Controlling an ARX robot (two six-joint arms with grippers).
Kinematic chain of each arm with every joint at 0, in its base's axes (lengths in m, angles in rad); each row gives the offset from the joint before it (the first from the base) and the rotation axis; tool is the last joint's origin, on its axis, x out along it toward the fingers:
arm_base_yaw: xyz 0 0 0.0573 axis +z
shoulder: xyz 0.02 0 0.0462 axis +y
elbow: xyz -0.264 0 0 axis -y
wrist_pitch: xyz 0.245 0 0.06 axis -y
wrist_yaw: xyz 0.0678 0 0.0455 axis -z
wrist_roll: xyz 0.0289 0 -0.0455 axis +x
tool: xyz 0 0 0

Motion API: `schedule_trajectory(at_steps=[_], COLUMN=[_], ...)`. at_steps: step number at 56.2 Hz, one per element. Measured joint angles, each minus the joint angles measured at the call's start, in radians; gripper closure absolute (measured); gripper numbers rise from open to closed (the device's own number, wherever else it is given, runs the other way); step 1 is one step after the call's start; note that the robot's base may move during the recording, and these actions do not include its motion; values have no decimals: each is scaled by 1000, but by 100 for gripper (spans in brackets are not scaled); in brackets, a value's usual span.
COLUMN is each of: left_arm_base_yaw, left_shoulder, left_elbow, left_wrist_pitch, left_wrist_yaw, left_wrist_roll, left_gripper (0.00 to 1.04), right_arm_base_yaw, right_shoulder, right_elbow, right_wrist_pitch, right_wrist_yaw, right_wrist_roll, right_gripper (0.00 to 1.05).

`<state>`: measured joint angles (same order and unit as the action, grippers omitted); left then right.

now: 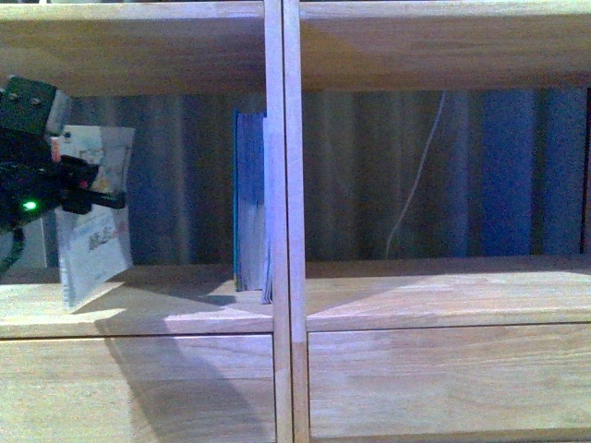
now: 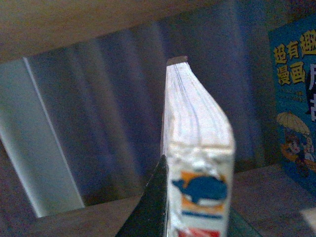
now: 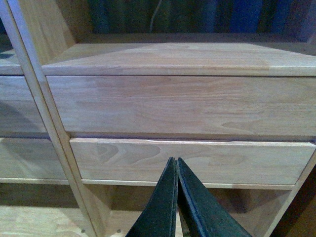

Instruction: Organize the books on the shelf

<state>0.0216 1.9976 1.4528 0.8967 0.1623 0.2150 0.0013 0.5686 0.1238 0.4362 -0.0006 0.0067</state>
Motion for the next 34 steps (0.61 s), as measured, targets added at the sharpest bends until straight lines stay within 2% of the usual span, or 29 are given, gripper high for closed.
schedule_trajectory(at_steps=[17,34], left_arm_base_yaw=[-95,-179], left_shoulder=[293,444], left_elbow=[424,656], left_wrist_pitch=[-145,-212], left_wrist_yaw=[-19,-74], left_wrist_roll=[-53,-89], left_gripper=[98,98], right_arm_base_yaw=[0,0], right_shoulder=[-133,-229], right_elbow=[-61,-90], right_wrist_pitch=[-69,-137], right_wrist_yaw=[0,0], right_wrist_roll=[0,0], right_gripper=[102,102])
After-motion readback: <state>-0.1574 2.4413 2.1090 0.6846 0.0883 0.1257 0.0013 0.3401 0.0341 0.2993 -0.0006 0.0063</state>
